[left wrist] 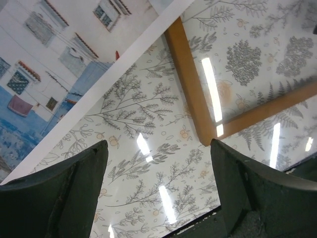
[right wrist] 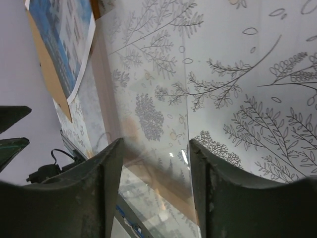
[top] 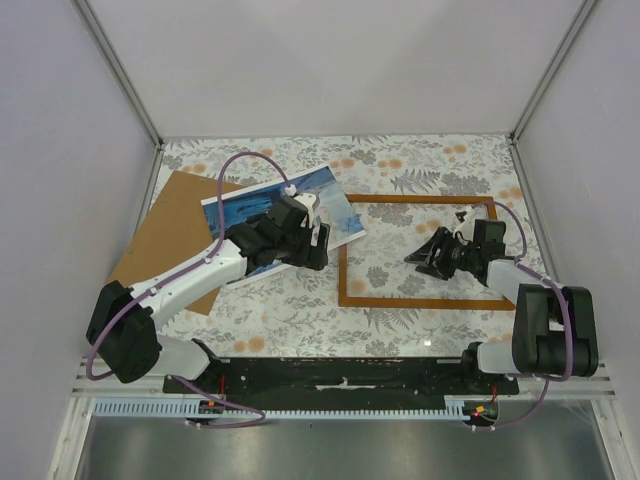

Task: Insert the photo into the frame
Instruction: Pick up the glass panel from the frame body, then pass from the right arm to the left

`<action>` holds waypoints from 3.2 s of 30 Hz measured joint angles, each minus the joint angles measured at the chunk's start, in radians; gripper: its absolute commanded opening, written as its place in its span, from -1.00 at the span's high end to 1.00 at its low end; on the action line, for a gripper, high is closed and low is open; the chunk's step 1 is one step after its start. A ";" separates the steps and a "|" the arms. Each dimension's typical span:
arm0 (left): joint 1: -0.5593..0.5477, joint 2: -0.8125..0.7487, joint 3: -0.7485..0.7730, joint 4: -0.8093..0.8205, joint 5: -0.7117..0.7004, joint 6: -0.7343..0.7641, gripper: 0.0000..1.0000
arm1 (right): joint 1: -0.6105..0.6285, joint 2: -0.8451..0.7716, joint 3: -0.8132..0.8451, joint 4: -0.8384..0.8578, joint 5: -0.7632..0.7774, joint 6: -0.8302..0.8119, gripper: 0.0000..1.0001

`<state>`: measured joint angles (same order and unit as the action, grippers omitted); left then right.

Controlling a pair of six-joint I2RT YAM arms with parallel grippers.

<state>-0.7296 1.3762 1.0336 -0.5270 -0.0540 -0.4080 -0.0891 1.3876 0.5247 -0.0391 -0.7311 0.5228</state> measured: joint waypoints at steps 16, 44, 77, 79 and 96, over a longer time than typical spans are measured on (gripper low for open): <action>-0.113 -0.062 0.008 0.060 0.150 0.100 -0.86 | 0.000 -0.121 0.068 -0.111 -0.059 0.051 1.00; -0.797 -0.180 -0.060 0.312 -0.472 0.414 -0.80 | 0.049 -0.244 0.725 -0.885 0.218 0.330 1.00; -0.907 -0.018 -0.235 0.985 -1.018 0.937 0.96 | 0.125 -0.208 0.893 -1.008 0.246 0.484 0.64; -0.911 -0.015 -0.234 1.028 -1.040 0.981 0.96 | 0.125 -0.209 0.908 -1.015 0.249 0.476 0.14; -0.850 -0.041 0.016 0.931 -1.135 1.071 0.96 | 0.124 -0.180 1.231 -0.976 0.535 0.328 -0.86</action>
<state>-1.5795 1.3350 1.0500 0.4038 -1.1885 0.6632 0.0345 1.2079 1.7561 -1.0153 -0.1959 0.8513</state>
